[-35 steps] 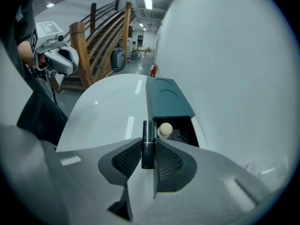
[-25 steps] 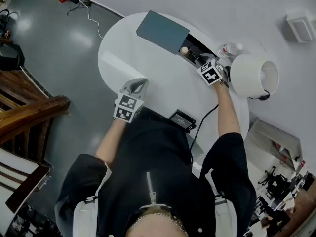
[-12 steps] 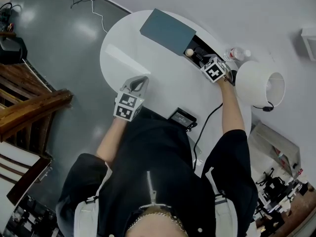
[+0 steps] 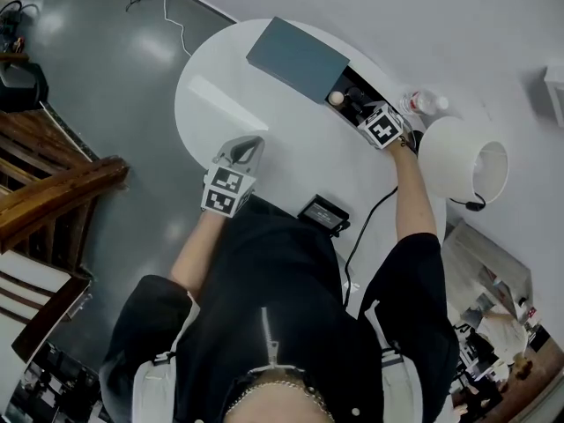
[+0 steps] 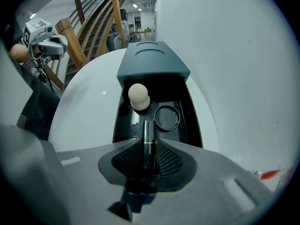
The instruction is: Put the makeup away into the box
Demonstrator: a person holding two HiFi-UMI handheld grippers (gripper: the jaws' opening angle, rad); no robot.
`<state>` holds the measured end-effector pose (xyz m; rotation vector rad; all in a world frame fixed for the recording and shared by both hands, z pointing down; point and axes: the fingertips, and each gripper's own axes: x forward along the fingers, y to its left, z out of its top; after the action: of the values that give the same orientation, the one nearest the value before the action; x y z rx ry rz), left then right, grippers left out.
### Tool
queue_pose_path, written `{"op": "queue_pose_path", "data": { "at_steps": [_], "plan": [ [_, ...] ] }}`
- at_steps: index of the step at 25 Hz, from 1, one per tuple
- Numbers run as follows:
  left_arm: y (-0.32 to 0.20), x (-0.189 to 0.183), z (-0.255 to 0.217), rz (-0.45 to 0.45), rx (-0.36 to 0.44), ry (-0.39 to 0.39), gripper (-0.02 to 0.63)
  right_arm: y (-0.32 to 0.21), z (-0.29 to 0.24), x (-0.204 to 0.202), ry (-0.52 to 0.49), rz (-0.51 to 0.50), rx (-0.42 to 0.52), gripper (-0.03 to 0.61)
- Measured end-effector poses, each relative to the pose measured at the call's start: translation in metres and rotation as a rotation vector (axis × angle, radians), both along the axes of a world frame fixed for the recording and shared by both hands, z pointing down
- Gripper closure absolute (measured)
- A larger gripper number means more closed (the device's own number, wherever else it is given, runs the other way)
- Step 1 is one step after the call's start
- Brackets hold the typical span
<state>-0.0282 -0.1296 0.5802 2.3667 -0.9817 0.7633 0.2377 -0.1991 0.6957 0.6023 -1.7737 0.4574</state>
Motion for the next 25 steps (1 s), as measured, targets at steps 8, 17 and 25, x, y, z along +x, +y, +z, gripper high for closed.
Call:
{"op": "queue_pose_path", "data": {
  "at_steps": [8, 17, 25],
  "plan": [
    [0.005, 0.005, 0.001, -0.015, -0.001, -0.002, 0.598, 0.006, 0.010, 0.010, 0.008, 0.009, -0.029, 0.491],
    [0.015, 0.002, -0.003, -0.021, 0.004, -0.009, 0.599, -0.008, -0.001, 0.014, -0.023, 0.118, 0.065, 0.479],
    [0.009, 0.012, -0.017, 0.004, 0.052, 0.002, 0.598, -0.008, -0.075, -0.014, -0.235, 0.258, 0.248, 0.541]
  ]
}}
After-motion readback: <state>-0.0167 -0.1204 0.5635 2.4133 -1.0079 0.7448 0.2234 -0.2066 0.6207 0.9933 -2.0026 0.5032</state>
